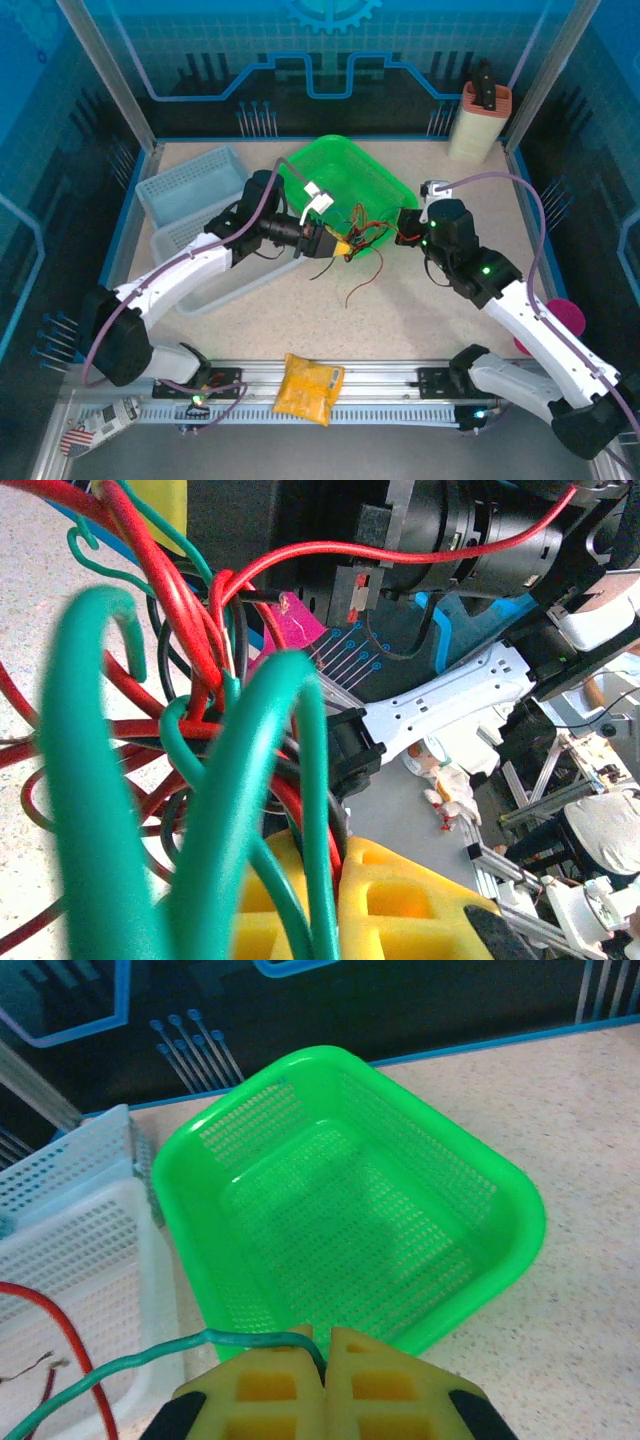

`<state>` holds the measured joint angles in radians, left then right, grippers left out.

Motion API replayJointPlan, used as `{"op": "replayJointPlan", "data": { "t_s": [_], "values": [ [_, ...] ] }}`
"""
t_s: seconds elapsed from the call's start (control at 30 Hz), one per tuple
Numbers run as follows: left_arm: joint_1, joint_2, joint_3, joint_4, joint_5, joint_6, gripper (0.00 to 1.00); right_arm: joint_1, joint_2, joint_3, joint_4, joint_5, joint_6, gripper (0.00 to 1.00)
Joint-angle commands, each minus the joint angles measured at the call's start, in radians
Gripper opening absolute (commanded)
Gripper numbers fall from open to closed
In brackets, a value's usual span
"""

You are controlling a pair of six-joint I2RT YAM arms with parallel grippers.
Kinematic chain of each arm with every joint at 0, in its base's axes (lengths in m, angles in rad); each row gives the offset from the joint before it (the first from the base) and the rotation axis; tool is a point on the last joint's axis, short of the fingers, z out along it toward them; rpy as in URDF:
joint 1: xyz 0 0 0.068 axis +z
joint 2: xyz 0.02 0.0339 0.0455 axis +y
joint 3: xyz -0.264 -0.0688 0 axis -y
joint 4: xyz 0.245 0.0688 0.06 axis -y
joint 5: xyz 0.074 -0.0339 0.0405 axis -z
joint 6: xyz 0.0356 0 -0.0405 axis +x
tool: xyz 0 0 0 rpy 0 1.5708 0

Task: Untangle the cables

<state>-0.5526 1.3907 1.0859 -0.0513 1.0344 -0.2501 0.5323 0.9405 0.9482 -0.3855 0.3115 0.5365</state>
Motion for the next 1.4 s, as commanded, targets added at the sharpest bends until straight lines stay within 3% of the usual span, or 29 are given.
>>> {"op": "replayJointPlan", "data": {
  "t_s": [0.0,0.13,0.17,0.3,0.37,0.43,0.63,0.8,1.0,1.2,1.37],
  "values": [
    [-0.003,-0.013,0.006,0.013,0.1,-0.035,0.0,-0.093,-0.005,-0.009,0.061,0.01,-0.026,0.0],
    [-0.003,0.014,0.0,0.155,0.067,-0.13,0.0,-0.147,-0.024,-0.007,0.024,-0.168,-0.01,0.0],
    [-0.001,0.016,0.002,0.178,0.065,-0.145,0.0,-0.162,-0.035,-0.013,0.024,-0.212,-0.01,0.04],
    [-0.002,0.028,0.024,0.139,0.029,-0.112,0.0,-0.232,-0.089,-0.024,-0.009,-0.371,-0.007,0.45],
    [-0.002,0.035,0.036,0.105,0.014,-0.082,0.0,-0.276,-0.123,-0.017,-0.068,-0.444,-0.014,0.58],
    [-0.002,0.046,0.037,0.109,0.015,-0.077,0.0,-0.331,-0.138,0.009,-0.171,-0.491,-0.029,0.6],
    [-0.002,0.074,0.035,0.137,0.032,-0.072,0.0,-0.484,-0.186,0.033,-0.287,-0.86,-0.04,0.66],
    [-0.001,0.068,0.037,0.113,0.007,-0.034,0.0,-0.517,-0.165,0.01,-0.265,-1.07,0.047,0.57],
    [0.001,0.052,0.022,0.122,-0.028,-0.048,0.0,-0.519,-0.165,-0.063,-0.129,-1.147,0.181,0.53],
    [0.007,0.027,0.004,0.159,-0.031,-0.078,0.0,-0.526,-0.157,-0.038,-0.321,-1.06,-0.09,0.58],
    [0.014,0.021,0.001,0.167,-0.022,-0.088,0.0,-0.526,-0.149,-0.124,-0.336,-1.173,-0.177,0.54]
  ]
}}
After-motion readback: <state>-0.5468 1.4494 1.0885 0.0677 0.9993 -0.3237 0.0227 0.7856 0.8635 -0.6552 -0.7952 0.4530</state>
